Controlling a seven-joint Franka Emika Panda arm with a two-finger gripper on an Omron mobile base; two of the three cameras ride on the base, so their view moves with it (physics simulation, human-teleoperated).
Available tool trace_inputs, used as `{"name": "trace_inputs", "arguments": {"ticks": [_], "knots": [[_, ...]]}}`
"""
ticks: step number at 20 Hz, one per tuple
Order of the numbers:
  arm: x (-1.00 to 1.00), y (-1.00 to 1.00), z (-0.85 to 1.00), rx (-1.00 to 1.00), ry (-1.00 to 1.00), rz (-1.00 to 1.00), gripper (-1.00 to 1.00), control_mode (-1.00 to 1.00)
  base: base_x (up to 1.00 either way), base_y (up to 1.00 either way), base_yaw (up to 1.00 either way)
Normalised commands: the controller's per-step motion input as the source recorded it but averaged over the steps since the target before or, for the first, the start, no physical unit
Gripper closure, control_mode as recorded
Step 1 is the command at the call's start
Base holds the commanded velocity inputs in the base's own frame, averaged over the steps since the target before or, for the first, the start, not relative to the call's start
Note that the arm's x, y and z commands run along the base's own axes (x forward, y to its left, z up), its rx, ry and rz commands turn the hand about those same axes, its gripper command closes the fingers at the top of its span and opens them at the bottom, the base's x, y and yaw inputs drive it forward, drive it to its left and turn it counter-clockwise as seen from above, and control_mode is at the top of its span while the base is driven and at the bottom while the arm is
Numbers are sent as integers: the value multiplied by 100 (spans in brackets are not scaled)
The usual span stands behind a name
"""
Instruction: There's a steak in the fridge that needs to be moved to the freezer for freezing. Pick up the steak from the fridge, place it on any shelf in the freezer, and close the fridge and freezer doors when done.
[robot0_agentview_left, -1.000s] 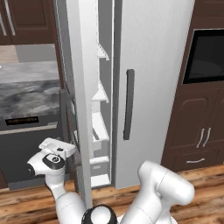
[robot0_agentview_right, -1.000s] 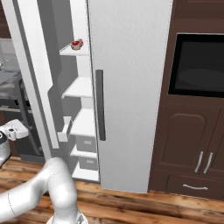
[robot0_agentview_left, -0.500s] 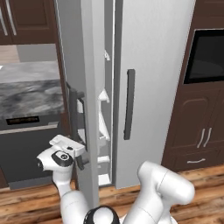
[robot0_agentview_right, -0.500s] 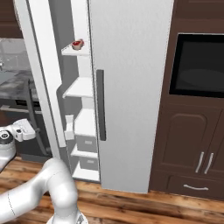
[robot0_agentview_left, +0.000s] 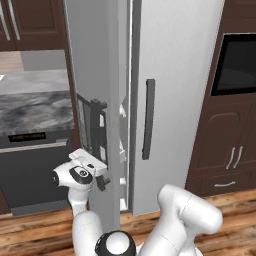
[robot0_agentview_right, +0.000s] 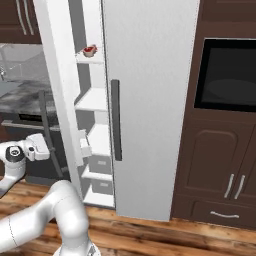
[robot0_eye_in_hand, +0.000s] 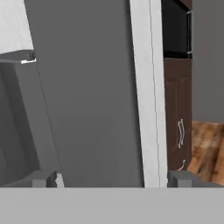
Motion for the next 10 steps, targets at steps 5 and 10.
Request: {"name": "trace_inputs", "arguments": {"ticks": [5, 10], "knots": [[24, -66, 10, 12, 0, -6, -100, -100, 0, 0, 0], [40, -56, 12, 11, 0, -3, -100, -100, 0, 0, 0]]}}
